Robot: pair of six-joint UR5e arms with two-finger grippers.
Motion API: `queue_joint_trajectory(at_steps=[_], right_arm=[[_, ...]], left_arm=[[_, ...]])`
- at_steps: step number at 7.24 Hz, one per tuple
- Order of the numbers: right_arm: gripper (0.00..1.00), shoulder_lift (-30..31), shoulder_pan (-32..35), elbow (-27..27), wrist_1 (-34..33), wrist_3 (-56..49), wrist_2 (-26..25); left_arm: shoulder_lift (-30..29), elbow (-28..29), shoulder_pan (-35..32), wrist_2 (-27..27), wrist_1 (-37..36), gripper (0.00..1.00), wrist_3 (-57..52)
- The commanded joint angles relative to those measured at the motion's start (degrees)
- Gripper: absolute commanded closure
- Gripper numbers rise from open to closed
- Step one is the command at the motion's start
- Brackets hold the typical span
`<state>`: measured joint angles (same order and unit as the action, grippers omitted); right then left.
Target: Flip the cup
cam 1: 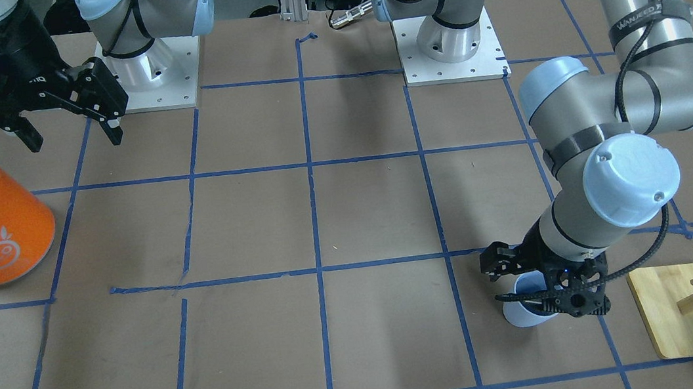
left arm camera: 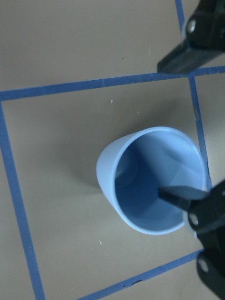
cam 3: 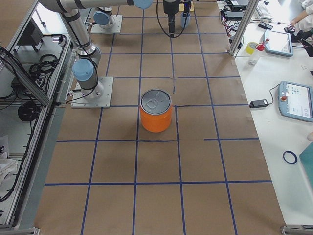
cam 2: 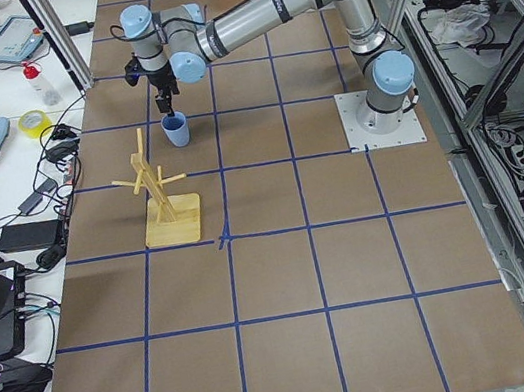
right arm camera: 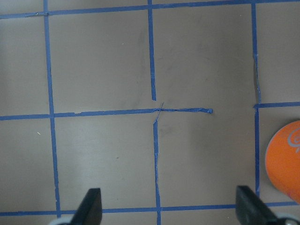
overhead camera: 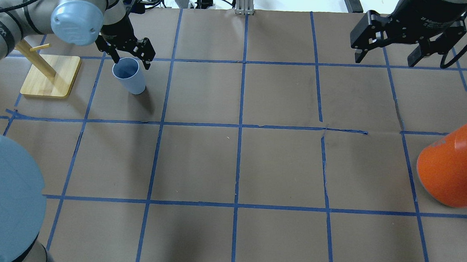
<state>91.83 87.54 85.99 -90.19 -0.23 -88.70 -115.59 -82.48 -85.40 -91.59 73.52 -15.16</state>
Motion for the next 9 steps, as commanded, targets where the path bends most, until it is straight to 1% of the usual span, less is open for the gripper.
queue_joint_trajectory(at_steps=[1,2,3,4,5,7,9], right_arm=[[0.0,0.01,0.0,0.05,0.01,0.05,-0.16],[0.0,0.01,0.0,0.05,0.02,-0.04,-0.25],[0.0,0.1,0.0,0.05,0.02,-0.12,-0.25],[0.0,0.19,0.0,0.14,0.02,-0.21,-0.25],[0.0,0.19,0.0,0.14,-0.07,-0.21,-0.25],[0.0,-0.6,0.0,0.05,-3.92,-1.09,0.1],[0.0,-0.69,0.0,0.05,-3.68,-1.0,0.1]], left_arm=[[7.88,0.99,-0.04,-0.52,8.16,0.0,0.04],[11.93,2.48,-0.12,-0.6,13.79,0.0,0.13],[15.36,2.67,-0.12,-0.43,16.98,0.0,1.0],[18.09,2.06,-0.12,-0.52,18.05,0.0,2.66],[20.9,1.71,-0.3,0.18,20.06,0.0,6.94],[23.3,1.18,-0.3,-0.16,19.73,0.0,9.01],[24.97,-0.57,-0.47,0.19,19.73,0.0,9.71]])
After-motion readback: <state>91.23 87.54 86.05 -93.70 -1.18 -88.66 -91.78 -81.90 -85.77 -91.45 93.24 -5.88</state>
